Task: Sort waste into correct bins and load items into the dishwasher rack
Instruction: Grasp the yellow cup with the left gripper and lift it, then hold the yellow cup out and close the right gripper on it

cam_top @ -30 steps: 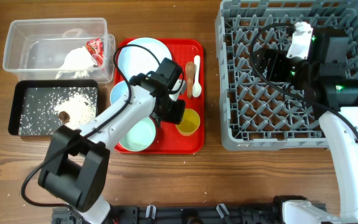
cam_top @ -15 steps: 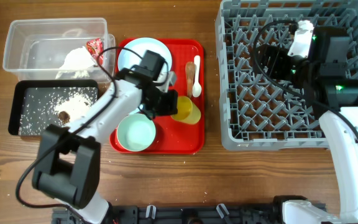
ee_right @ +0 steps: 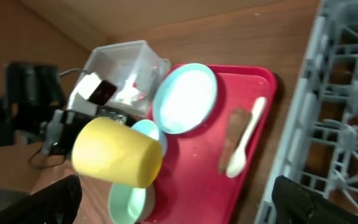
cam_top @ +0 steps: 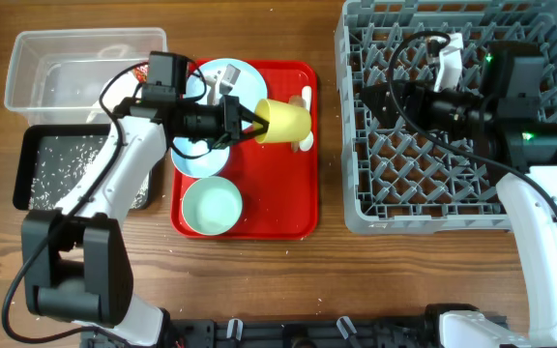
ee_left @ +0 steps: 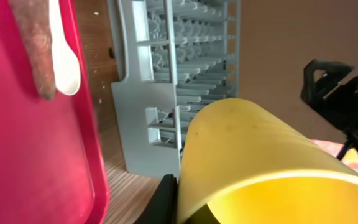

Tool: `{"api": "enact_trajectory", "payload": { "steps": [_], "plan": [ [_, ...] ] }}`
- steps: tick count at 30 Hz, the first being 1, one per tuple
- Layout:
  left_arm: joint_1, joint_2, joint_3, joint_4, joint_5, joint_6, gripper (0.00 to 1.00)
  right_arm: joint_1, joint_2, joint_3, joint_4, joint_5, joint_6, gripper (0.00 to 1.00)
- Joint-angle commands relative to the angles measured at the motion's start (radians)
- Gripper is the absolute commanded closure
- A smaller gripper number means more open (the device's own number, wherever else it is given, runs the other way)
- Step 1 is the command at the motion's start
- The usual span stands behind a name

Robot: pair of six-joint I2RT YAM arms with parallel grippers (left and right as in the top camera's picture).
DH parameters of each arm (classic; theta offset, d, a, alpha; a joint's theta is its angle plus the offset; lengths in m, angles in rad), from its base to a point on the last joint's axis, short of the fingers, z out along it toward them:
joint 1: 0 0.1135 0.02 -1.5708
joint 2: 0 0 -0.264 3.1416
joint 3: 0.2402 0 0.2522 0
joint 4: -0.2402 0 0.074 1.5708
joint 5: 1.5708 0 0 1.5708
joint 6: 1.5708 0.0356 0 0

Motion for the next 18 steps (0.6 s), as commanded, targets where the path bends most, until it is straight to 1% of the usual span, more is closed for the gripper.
{"api": "enact_trajectory", "payload": {
  "steps": [1, 5, 8, 12, 15, 18],
  "plan": [
    [0.008, -0.026, 0.005, 0.057, 0.055, -0.083, 0.96, 0.005, 0.01, 0.021, 0.021, -0.101, -0.023, 0.0],
    [0.008, -0.026, 0.005, 0.132, 0.096, -0.152, 0.96, 0.017, 0.01, 0.021, 0.056, -0.148, -0.023, 0.0],
    [0.008, -0.026, 0.005, 0.18, 0.147, -0.17, 0.96, 0.056, 0.01, 0.021, 0.074, -0.148, -0.019, 0.0],
    [0.013, -0.026, 0.005, 0.216, 0.155, -0.208, 0.96, 0.111, 0.019, 0.021, 0.108, -0.195, -0.019, 0.0],
    [0.04, -0.026, 0.005, 0.29, 0.272, -0.229, 0.96, 0.119, 0.045, 0.021, 0.134, -0.239, -0.018, 0.0],
    [0.084, -0.026, 0.005, 0.326, 0.395, -0.229, 0.96, 0.119, 0.095, 0.021, 0.209, -0.359, -0.02, 0.01]
  ]
}}
